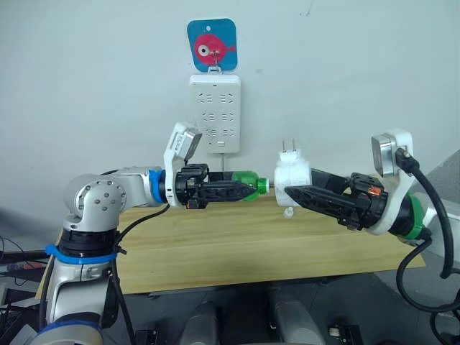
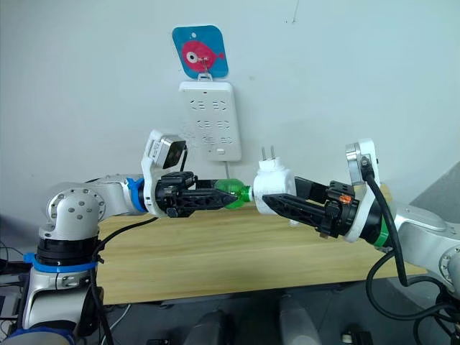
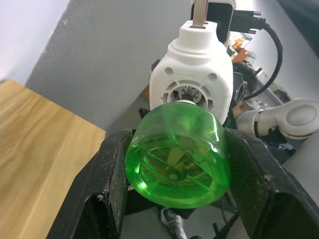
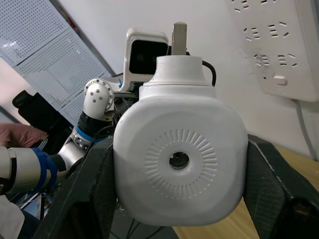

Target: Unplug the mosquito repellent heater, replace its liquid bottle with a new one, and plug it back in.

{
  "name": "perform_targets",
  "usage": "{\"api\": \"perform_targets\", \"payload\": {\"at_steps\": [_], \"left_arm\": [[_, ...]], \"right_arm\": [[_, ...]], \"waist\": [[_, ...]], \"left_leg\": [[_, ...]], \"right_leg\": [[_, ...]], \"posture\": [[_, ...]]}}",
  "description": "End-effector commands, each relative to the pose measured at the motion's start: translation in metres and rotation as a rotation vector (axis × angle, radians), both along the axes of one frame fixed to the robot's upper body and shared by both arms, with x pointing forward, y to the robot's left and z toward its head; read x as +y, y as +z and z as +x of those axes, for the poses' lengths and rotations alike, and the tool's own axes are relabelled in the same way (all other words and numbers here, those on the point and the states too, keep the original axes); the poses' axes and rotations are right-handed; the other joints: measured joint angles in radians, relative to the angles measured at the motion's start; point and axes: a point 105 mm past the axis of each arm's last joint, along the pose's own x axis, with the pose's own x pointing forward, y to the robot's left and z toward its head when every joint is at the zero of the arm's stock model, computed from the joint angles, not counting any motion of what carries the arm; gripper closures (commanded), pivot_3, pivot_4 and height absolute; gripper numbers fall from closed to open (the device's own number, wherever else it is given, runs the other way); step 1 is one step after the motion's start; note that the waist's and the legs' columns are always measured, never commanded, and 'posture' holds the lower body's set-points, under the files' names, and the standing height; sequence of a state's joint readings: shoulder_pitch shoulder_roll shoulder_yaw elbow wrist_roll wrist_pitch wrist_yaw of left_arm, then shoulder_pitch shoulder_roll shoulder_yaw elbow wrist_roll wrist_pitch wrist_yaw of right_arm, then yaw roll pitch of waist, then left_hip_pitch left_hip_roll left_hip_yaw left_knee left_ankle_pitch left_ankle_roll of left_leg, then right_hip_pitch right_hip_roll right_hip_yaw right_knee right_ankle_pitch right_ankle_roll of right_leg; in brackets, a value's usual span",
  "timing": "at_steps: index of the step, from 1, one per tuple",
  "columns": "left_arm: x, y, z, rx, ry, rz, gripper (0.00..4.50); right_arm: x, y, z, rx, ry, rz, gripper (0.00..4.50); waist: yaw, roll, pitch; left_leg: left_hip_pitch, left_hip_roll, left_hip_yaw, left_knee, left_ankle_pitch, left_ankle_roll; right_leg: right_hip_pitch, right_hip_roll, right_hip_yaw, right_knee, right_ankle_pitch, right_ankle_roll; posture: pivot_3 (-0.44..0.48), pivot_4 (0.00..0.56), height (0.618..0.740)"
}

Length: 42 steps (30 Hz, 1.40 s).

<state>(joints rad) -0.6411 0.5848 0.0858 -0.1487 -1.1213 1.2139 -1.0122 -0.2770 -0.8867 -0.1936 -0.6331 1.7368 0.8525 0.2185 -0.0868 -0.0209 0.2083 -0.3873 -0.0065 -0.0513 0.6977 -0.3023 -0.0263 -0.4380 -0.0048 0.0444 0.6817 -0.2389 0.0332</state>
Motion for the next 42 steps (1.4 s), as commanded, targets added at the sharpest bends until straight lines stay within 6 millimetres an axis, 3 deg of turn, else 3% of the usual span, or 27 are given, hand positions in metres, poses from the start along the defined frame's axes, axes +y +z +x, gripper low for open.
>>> {"api": "perform_targets", "payload": {"at_steps": [1,14,26,42], "left_arm": [[-0.005,0.012,-0.011,-0.045,-0.059,-0.037,2.06],[-0.014,0.008,-0.012,-0.068,-0.058,-0.028,2.06],[-0.002,0.023,-0.014,-0.014,-0.081,-0.073,2.06],[-0.005,0.021,-0.013,-0.013,-0.087,-0.06,2.06]], "right_arm": [[0.007,0.009,-0.009,-0.034,0.049,0.02,1.54],[0.016,0.013,-0.016,-0.053,0.105,0.02,1.54],[0.001,0.005,-0.004,-0.032,0.018,-0.005,1.54],[-0.003,0.004,-0.006,-0.011,0.026,0.0,1.54]], "waist": [[0.0,0.0,0.0],[0.0,0.0,0.0],[0.0,0.0,0.0],[0.0,0.0,0.0]], "left_leg": [[0.0,0.0,0.0,0.0,0.0,0.0],[0.0,0.0,0.0,0.0,0.0,0.0],[0.0,0.0,0.0,0.0,0.0,0.0],[0.001,0.0,0.0,0.0,0.0,0.0]], "right_leg": [[0.0,0.0,0.0,0.0,0.0,0.0],[0.0,0.0,0.0,0.0,0.0,0.0],[0.0,0.0,0.0,0.0,0.0,0.0],[0.0,0.0,0.0,0.0,0.0,0.0]], "posture": [[-0.151,0.149,0.73],[-0.147,0.152,0.73],[-0.146,0.155,0.73],[-0.152,0.155,0.73]]}}
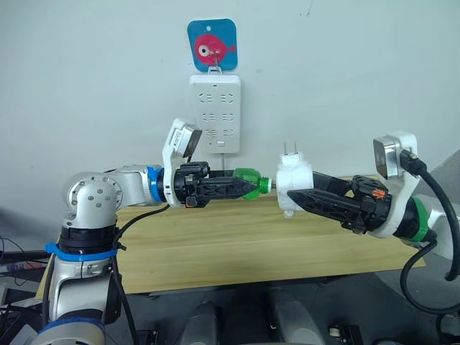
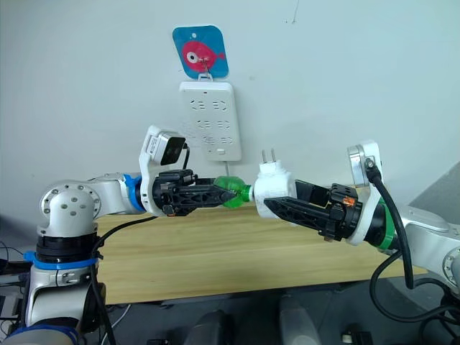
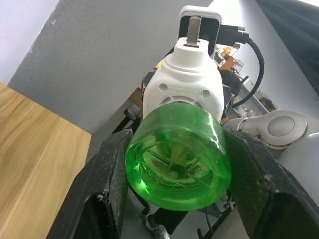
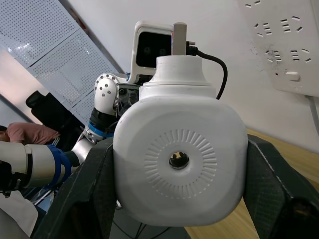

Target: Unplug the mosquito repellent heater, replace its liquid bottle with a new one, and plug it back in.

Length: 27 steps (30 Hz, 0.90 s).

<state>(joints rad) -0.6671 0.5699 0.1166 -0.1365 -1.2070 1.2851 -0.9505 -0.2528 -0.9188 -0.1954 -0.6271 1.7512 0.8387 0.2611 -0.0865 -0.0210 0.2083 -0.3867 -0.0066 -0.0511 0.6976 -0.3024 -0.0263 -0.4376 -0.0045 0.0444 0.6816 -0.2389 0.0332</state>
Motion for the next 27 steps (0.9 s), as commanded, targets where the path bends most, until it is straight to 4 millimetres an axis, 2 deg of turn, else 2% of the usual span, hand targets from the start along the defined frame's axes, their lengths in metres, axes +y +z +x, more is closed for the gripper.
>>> {"api": "perform_targets", "payload": {"at_steps": [1,15,25,26,27], "left_arm": [[-0.004,0.012,-0.011,-0.057,-0.07,-0.038,2.06],[-0.016,0.002,-0.02,-0.079,-0.11,-0.027,2.07],[-0.024,-0.001,-0.018,-0.102,-0.116,-0.039,2.07],[-0.025,-0.002,-0.018,-0.103,-0.115,-0.04,2.07],[-0.026,-0.002,-0.017,-0.103,-0.111,-0.043,2.07]], "right_arm": [[0.001,0.006,-0.003,-0.029,0.002,-0.001,1.54],[0.013,0.006,-0.003,-0.046,0.011,-0.006,1.54],[0.012,-0.001,-0.005,0.009,0.022,-0.072,1.54],[0.01,-0.002,-0.003,0.018,0.007,-0.078,0.98],[0.01,-0.002,-0.003,0.022,0.007,-0.082,0.81]], "waist": [[0.0,0.0,0.0],[0.0,0.0,0.0],[0.0,0.0,0.0],[0.0,0.0,0.0],[0.0,0.0,0.0]], "left_leg": [[0.0,0.0,0.0,0.0,0.0,0.0],[0.0,0.0,0.0,0.0,0.0,0.0],[0.0,0.0,0.0,0.0,0.0,0.0],[0.0,0.0,0.0,0.0,0.0,0.0],[0.0,0.0,0.0,0.0,0.0,0.0]], "right_leg": [[0.0,0.0,0.0,0.0,0.0,0.0],[0.0,0.0,0.0,0.0,0.0,0.0],[0.0,0.0,0.0,0.0,0.0,0.0],[0.0,0.0,0.0,0.0,0.0,0.0],[0.0,0.0,0.0,0.0,0.0,0.0]], "posture": [[-0.152,0.155,0.73],[-0.154,0.154,0.73],[-0.159,0.151,0.73],[-0.16,0.151,0.73],[-0.16,0.151,0.73]]}}
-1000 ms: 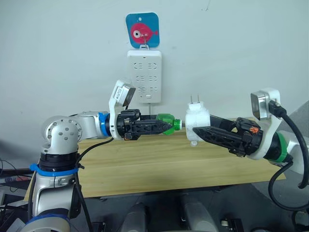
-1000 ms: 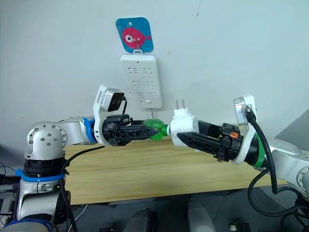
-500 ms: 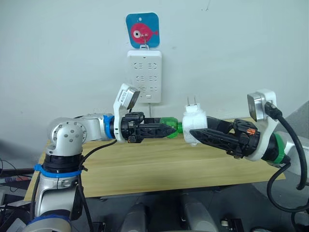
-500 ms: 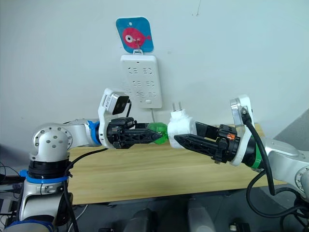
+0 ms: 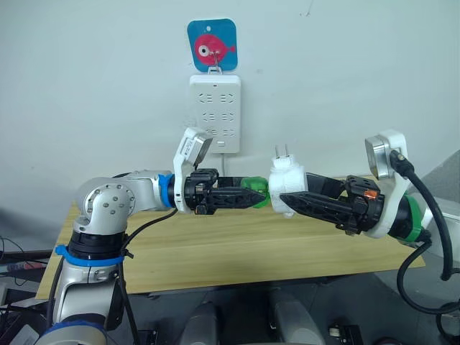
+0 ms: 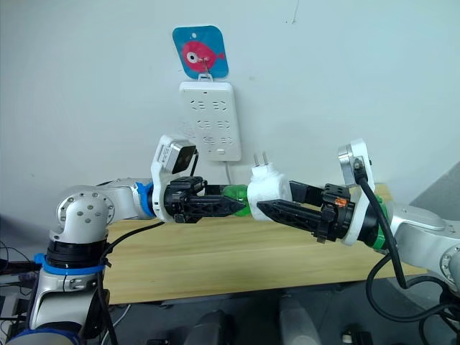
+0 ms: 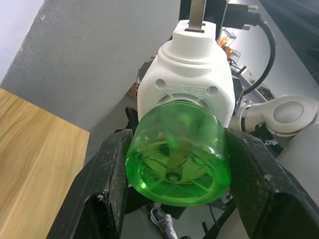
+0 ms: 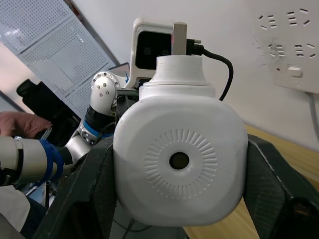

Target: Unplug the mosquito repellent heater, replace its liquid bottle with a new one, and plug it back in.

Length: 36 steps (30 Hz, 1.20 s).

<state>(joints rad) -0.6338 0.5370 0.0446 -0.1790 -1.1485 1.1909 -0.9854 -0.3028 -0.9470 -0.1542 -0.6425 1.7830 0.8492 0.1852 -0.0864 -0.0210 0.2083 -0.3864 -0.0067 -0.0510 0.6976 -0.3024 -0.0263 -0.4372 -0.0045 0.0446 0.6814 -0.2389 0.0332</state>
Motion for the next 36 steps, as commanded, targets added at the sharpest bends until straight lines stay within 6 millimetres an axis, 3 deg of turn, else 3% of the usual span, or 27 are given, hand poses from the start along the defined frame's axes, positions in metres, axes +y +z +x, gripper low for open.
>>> {"api": "perform_targets", "payload": {"at_steps": [1,3,21,29,32,36], "left_arm": [[-0.012,0.007,-0.012,-0.054,-0.076,-0.04,2.07],[-0.012,0.007,-0.01,-0.051,-0.062,-0.047,2.07],[-0.012,0.009,-0.002,0.007,-0.021,-0.105,2.07],[-0.012,0.01,0.004,0.03,0.004,-0.122,2.07],[-0.011,0.01,0.006,0.034,0.008,-0.126,2.07],[-0.008,0.01,0.004,0.038,-0.013,-0.107,2.07]], "right_arm": [[0.002,-0.003,-0.002,0.022,0.011,-0.031,0.56],[0.001,-0.003,-0.003,0.027,0.011,-0.037,0.0],[-0.004,0.0,-0.013,0.054,0.053,-0.083,0.0],[-0.016,-0.017,-0.028,0.062,0.097,-0.23,0.0],[-0.028,-0.028,-0.03,0.047,0.076,-0.328,0.64],[-0.047,-0.038,-0.035,0.032,0.053,-0.445,2.03]], "waist": [[0.0,0.0,0.0],[0.0,0.0,0.0],[0.0,0.0,0.0],[0.001,0.0,0.0],[0.002,0.0,0.0],[0.001,0.0,0.0]], "left_leg": [[0.0,0.0,0.0,0.0,0.0,0.0],[0.0,0.0,0.0,0.0,0.0,0.0],[0.0,0.0,0.001,0.0,0.0,0.0],[0.0,0.0,0.001,0.0,0.0,0.0],[0.0,0.0,0.002,0.0,0.0,0.0],[0.002,0.0,0.003,0.001,0.0,0.0]], "right_leg": [[0.0,0.0,0.0,0.0,0.0,0.0],[0.0,0.0,0.0,-0.001,0.0,0.0],[0.0,0.001,0.0,0.0,0.0,0.0],[0.001,0.001,0.0,-0.001,0.0,0.0],[0.001,0.001,0.0,-0.001,0.0,0.0],[0.002,0.002,0.001,-0.001,0.0,0.001]], "posture": [[-0.16,0.151,0.73],[-0.161,0.152,0.73],[-0.166,0.148,0.73],[-0.171,0.148,0.73],[-0.178,0.148,0.73],[-0.189,0.147,0.73]]}}
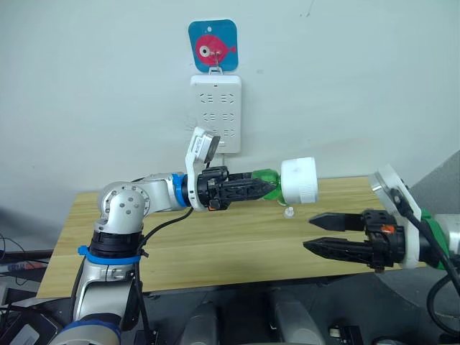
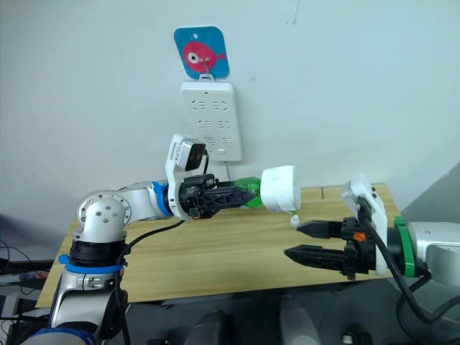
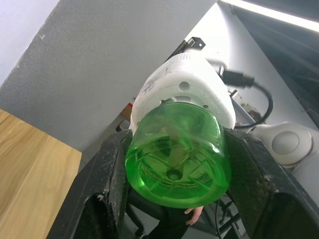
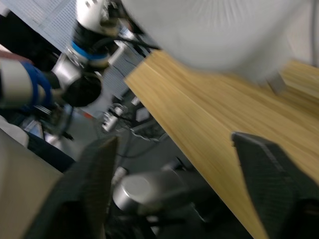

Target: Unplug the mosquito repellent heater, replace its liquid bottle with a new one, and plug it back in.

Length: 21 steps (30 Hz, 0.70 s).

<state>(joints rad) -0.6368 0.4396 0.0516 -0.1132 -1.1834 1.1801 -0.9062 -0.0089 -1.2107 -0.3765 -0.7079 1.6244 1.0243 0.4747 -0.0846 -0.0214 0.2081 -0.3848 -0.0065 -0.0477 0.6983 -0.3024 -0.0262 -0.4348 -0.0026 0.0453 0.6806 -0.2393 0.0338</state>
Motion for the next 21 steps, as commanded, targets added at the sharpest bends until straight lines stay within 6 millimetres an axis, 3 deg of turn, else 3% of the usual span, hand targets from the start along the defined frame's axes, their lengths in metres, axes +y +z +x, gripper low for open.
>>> {"api": "perform_targets", "payload": {"at_steps": [1,4,7,13,21], "left_arm": [[0.005,0.012,-0.006,-0.04,-0.043,-0.014,2.07],[0.008,0.012,-0.009,-0.046,-0.082,0.015,2.07],[0.008,0.012,-0.01,-0.057,-0.107,0.035,2.07],[0.006,0.016,-0.009,-0.071,-0.144,0.043,2.07],[0.005,0.017,-0.003,-0.07,-0.102,0.031,2.07]], "right_arm": [[-0.013,0.006,-0.001,-0.086,0.0,-0.08,2.4],[-0.029,0.014,0.018,-0.197,-0.073,-0.114,3.56],[-0.032,0.019,0.038,-0.306,-0.109,-0.126,4.5],[-0.009,0.013,0.068,-0.421,-0.057,-0.099,4.5],[0.03,0.016,0.047,-0.373,0.103,0.037,4.5]], "waist": [[-0.002,0.0,0.0],[-0.005,0.0,0.0],[-0.006,0.0,0.0],[-0.012,-0.001,-0.002],[-0.015,-0.001,-0.002]], "left_leg": [[0.0,0.0,0.0,0.0,0.0,0.0],[0.002,0.0,0.002,0.0,0.0,0.0],[0.003,0.0,0.004,0.0,0.0,0.0],[0.003,0.001,0.005,0.0,0.0,0.0],[0.001,0.0,-0.003,0.0,0.0,0.0]], "right_leg": [[0.0,0.0,0.0,0.0,0.0,0.0],[0.001,0.001,0.001,0.0,0.0,0.0],[0.001,0.001,0.002,0.0,-0.001,0.004],[0.001,0.002,0.002,0.0,0.002,0.0],[0.0,-0.001,0.001,0.0,0.002,-0.001]], "posture": [[-0.192,0.147,0.73],[-0.197,0.144,0.73],[-0.197,0.14,0.73],[-0.196,0.133,0.73],[-0.186,0.135,0.73]]}}
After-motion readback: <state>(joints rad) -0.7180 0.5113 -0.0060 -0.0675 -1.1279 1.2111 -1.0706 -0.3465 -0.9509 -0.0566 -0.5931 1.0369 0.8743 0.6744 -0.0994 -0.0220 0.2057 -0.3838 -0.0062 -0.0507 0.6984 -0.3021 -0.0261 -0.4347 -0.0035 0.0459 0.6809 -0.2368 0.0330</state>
